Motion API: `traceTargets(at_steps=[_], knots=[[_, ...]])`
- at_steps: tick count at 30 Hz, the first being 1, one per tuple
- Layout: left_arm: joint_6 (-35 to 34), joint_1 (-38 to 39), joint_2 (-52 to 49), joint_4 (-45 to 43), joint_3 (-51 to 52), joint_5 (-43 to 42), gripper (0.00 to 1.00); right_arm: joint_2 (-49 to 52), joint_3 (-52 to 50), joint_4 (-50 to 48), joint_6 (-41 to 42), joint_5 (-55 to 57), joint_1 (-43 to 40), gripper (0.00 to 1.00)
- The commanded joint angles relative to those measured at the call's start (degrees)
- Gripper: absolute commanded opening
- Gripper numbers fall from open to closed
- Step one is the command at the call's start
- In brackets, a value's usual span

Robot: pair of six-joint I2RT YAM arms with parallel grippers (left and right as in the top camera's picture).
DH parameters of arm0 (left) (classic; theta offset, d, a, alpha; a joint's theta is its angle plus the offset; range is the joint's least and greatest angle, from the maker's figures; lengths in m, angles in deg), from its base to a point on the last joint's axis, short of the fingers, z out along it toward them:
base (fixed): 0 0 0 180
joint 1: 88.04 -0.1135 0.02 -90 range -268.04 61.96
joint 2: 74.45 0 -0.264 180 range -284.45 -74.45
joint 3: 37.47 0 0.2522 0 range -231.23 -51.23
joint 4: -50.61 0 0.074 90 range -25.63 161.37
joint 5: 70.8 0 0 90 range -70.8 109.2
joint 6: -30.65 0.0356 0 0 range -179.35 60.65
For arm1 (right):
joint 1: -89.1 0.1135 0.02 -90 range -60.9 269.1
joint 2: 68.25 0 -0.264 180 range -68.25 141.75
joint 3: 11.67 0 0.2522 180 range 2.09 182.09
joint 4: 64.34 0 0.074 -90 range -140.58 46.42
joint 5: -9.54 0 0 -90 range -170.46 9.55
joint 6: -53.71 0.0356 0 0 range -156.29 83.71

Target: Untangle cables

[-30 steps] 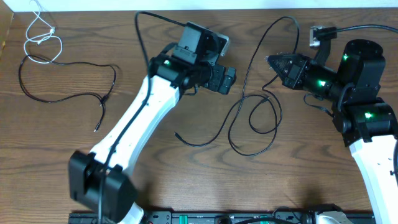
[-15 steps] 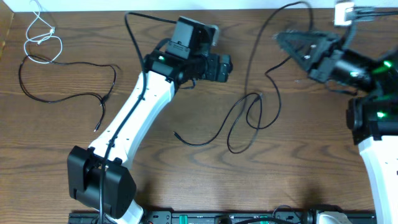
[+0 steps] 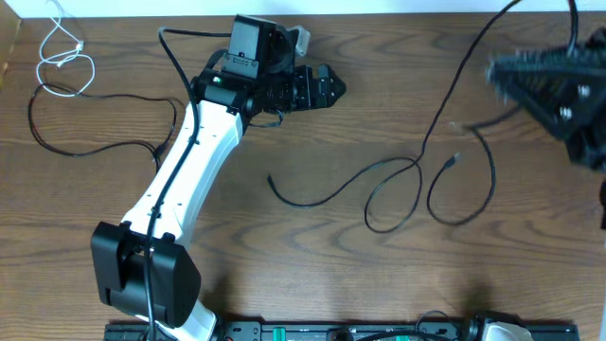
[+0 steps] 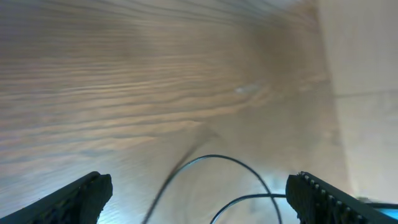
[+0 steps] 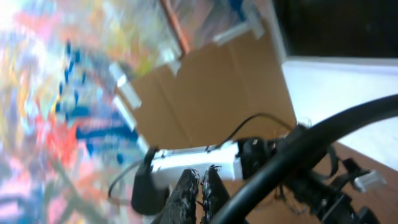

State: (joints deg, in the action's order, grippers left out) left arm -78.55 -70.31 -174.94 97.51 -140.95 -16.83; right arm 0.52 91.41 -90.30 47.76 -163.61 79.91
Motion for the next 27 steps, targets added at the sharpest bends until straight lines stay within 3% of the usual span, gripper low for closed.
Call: traceTargets(at_steps=[1,11,24,27], knots=[[5.35,-0.04,1.49,-2.08,-0.96,-12.76,0.95,0.13,0.42,0.44,1.86,-6.34,-0.09,0.01],[8.24,-0.04,1.51,-13.77,-0.96,-39.32,0.95,4.87,0.09,1.86,1.88,-6.36,-0.09,0.01],[9.27,2.43,1.53,-26.97,-0.96,-39.82,0.95,8.41,0.04,2.01,2.49,-6.34,4.72,0.01],[9.07,4.02,1.53,-28.15,-0.96,-35.1,0.95,8.83,0.04,2.01,2.51,-6.32,6.56,0.01]])
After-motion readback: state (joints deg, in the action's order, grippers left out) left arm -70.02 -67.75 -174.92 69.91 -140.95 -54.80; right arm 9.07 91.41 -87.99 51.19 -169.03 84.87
